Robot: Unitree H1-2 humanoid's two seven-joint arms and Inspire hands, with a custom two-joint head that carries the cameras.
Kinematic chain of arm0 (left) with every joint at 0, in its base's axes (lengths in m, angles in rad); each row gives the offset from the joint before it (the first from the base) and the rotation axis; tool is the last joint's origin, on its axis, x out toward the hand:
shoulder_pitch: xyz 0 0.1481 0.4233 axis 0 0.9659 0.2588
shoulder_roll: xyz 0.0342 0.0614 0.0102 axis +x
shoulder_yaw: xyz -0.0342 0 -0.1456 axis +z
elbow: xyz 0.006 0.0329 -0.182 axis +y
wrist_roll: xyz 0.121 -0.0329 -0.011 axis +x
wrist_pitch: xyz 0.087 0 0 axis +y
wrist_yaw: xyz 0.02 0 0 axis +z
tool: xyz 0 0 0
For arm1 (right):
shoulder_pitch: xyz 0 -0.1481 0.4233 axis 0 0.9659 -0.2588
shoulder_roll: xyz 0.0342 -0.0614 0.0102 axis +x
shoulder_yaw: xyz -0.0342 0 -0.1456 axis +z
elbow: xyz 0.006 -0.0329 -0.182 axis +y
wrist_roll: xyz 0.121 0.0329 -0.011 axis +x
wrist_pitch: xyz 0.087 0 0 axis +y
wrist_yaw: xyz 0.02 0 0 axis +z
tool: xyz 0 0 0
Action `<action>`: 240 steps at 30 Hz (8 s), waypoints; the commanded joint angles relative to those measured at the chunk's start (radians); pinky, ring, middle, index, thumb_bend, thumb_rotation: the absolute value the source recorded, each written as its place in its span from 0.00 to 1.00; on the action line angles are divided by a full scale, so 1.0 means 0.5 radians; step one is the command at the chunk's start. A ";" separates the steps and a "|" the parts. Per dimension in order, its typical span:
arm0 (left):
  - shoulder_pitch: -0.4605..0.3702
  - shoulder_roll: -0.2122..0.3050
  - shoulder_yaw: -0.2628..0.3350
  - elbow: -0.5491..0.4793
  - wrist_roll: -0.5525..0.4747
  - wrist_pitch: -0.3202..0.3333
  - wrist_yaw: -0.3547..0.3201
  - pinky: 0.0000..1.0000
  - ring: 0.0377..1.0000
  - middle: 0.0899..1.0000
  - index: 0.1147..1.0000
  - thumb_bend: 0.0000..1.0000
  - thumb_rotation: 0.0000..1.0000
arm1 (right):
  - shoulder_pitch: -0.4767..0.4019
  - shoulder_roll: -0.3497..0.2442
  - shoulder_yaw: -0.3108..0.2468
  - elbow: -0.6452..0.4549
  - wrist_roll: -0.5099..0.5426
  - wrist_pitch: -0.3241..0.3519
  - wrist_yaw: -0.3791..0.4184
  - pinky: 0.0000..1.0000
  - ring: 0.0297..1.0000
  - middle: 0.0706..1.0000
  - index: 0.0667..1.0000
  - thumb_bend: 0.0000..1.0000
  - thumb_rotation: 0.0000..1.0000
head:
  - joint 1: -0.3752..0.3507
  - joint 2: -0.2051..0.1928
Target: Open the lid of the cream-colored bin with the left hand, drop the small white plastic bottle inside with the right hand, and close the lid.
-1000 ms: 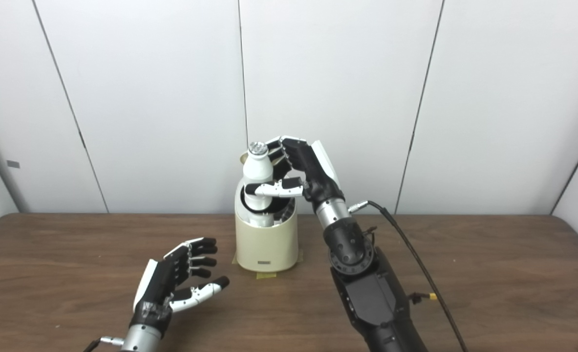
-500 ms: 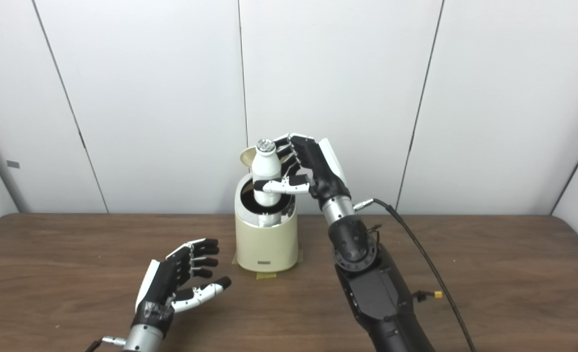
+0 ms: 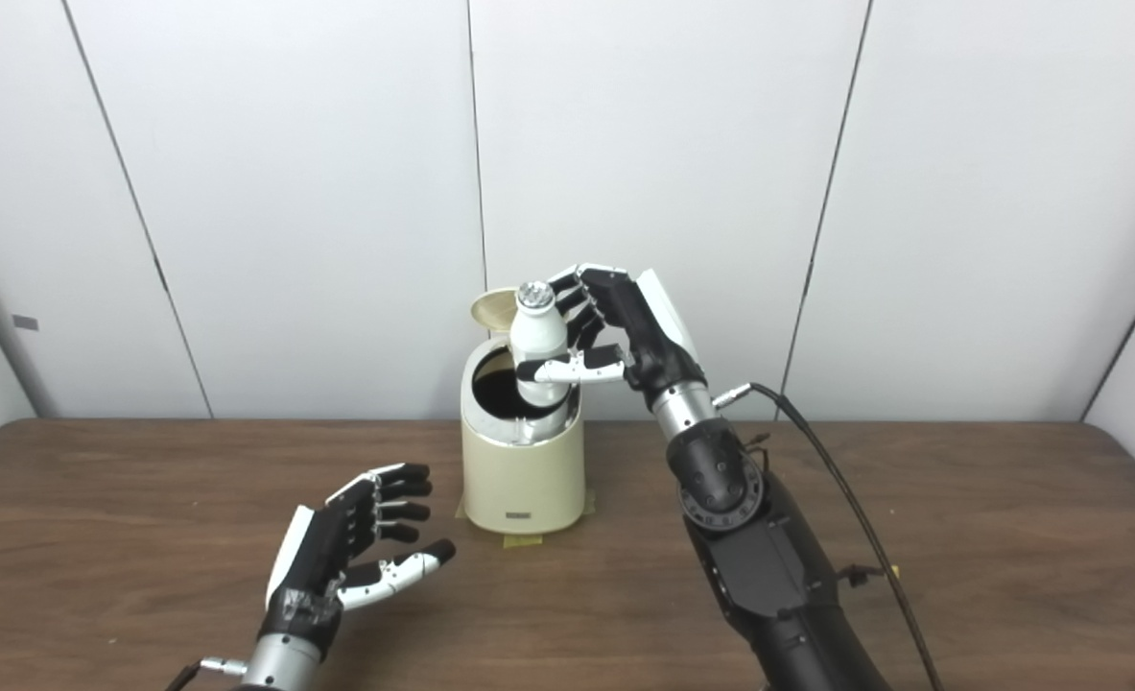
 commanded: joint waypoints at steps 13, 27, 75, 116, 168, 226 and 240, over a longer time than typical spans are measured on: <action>-0.061 -0.016 -0.011 -0.078 0.010 -0.016 0.020 0.61 0.66 0.70 0.72 0.67 0.00 | -0.107 -0.059 0.035 0.086 -0.111 -0.351 -0.065 0.41 0.40 0.43 0.48 0.50 0.00 | 0.008 0.012; -0.063 -0.010 -0.011 -0.086 0.006 -0.002 0.014 0.61 0.66 0.69 0.71 0.68 0.00 | -0.069 -0.090 0.067 -0.035 -0.119 -0.063 0.132 0.40 0.42 0.58 0.59 0.52 0.00 | 0.008 0.011; -0.057 0.030 -0.019 -0.084 -0.010 -0.030 -0.010 0.62 0.67 0.71 0.71 0.68 0.00 | 0.835 -0.126 -0.389 -0.577 0.751 0.040 0.355 0.47 0.53 0.70 0.75 0.85 0.14 | 0.011 0.013; -1.325 0.475 -0.310 0.283 0.412 0.351 -0.378 0.99 1.00 1.00 0.96 0.93 0.46 | 1.086 0.074 -0.408 -0.882 0.826 0.119 0.354 0.50 0.60 0.75 0.78 0.87 0.22 | 0.015 -0.050; -1.288 0.744 -0.684 0.061 0.880 0.075 -0.909 1.00 1.00 0.82 0.78 0.90 0.43 | 1.078 0.119 -0.364 -0.934 0.751 0.139 0.310 0.48 0.59 0.73 0.77 0.85 0.23 | -0.076 -0.011; -0.706 0.418 -0.202 -0.314 0.853 -0.127 -0.363 0.71 0.85 0.82 0.79 0.72 0.31 | 1.092 0.136 -0.363 -1.069 0.747 0.273 0.289 0.47 0.58 0.72 0.76 0.88 0.24 | -0.091 0.079; -0.084 0.097 0.231 -0.313 -0.075 0.002 -0.197 0.62 0.71 0.75 0.79 0.66 0.24 | 1.103 0.127 -0.375 -1.063 0.751 0.237 0.284 0.46 0.58 0.71 0.76 0.85 0.22 | -0.087 0.090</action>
